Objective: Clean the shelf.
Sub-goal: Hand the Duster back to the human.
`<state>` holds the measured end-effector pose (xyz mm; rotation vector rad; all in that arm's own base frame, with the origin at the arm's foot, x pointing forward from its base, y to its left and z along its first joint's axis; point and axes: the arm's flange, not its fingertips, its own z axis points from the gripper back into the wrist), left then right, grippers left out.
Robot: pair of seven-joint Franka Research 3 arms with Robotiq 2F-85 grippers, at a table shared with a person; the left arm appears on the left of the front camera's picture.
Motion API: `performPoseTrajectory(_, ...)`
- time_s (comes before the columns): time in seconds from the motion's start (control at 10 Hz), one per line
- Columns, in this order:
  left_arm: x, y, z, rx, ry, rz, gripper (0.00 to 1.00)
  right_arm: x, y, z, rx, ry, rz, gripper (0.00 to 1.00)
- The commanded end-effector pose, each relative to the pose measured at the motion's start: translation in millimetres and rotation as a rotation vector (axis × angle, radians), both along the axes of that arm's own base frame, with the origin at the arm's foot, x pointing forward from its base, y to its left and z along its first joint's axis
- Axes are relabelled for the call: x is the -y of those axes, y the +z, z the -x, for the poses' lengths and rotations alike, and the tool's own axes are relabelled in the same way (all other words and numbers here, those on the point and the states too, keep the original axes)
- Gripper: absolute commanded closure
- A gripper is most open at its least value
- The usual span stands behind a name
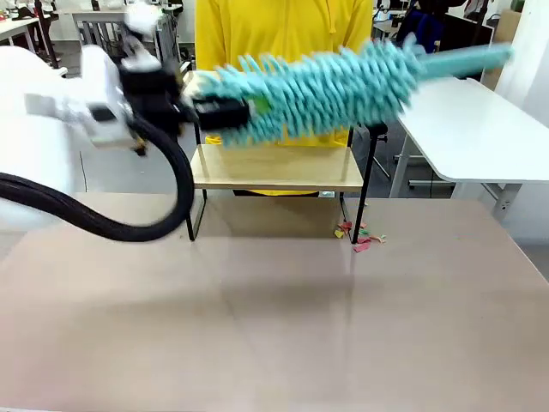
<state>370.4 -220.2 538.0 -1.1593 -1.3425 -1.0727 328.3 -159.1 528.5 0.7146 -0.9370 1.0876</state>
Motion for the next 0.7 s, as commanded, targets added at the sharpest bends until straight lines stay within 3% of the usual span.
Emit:
performPoseTrajectory(0.0,-35.5,32.7,28.6,-0.007,0.2,0.018,0.83,-0.5,2.4,1.0,0.017,0.003,-0.015,0.0)
performPoseTrajectory(0.2,-101.6,59.3,51.0,-0.055,0.502,0.037,0.83,-0.5,2.4,1.0,0.017,0.003,-0.015,0.0)
performPoseTrajectory(0.6,-201.1,72.5,112.5,-0.08,1.104,-0.011,0.83,-0.5,2.4,1.0,0.017,0.003,-0.015,0.0)
